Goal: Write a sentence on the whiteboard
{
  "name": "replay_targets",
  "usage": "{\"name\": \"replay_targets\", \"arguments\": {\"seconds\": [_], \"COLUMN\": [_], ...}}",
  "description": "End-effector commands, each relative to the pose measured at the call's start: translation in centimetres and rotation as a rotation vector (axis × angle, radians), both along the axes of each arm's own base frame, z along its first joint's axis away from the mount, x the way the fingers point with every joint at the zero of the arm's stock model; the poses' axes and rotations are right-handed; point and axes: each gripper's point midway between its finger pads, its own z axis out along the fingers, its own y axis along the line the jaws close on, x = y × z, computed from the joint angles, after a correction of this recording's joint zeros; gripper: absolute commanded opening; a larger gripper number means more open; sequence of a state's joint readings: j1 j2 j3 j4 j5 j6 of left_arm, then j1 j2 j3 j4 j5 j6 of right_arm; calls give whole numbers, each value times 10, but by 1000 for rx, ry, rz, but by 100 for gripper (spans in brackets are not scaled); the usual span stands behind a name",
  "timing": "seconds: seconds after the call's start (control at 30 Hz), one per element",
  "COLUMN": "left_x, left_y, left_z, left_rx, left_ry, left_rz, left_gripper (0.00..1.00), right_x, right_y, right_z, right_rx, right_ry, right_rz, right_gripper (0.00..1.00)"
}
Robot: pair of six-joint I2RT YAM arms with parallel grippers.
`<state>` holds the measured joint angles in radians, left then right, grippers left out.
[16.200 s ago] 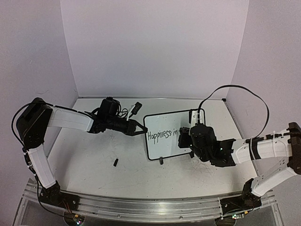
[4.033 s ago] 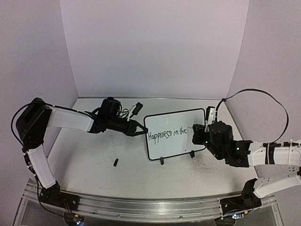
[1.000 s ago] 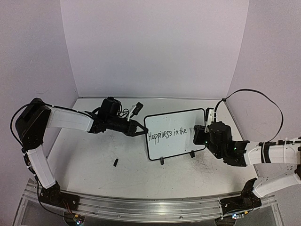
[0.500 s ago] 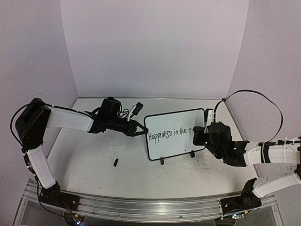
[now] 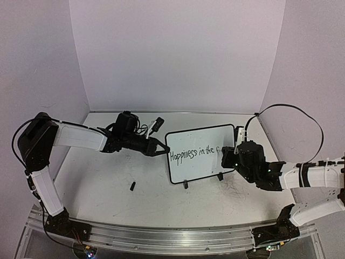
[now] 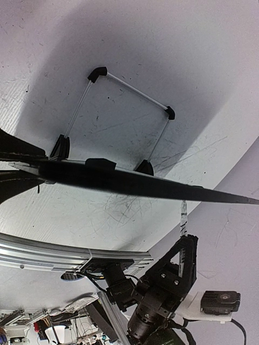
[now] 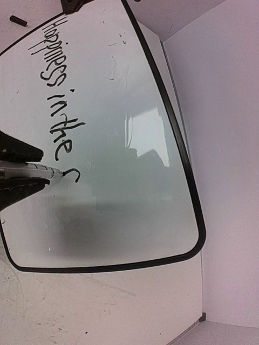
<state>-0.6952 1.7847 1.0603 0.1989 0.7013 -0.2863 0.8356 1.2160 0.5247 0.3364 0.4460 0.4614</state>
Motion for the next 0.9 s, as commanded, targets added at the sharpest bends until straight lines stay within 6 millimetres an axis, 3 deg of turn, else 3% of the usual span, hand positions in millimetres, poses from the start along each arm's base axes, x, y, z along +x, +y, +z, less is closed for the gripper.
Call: {"name": "replay_targets", "arguments": {"seconds": [0.0, 0.4, 0.87], "left_x": [-12, -12, -13], "left_y": [-6, -6, -6], "left_z": [9, 10, 10], "left_rx": [1, -2, -1], "left_ry": [14, 13, 13], "left_rz": [-39, -40, -41], "left_gripper": [0, 0, 0], "right_x": [1, 10, 14], "right_y": [-8, -3, -4], "right_z": [-3, 24, 32], "right_rx": [-11, 31, 20], "right_ry": [13, -68, -90], "right_rz": [-40, -51, -66], "right_gripper": [0, 0, 0]}}
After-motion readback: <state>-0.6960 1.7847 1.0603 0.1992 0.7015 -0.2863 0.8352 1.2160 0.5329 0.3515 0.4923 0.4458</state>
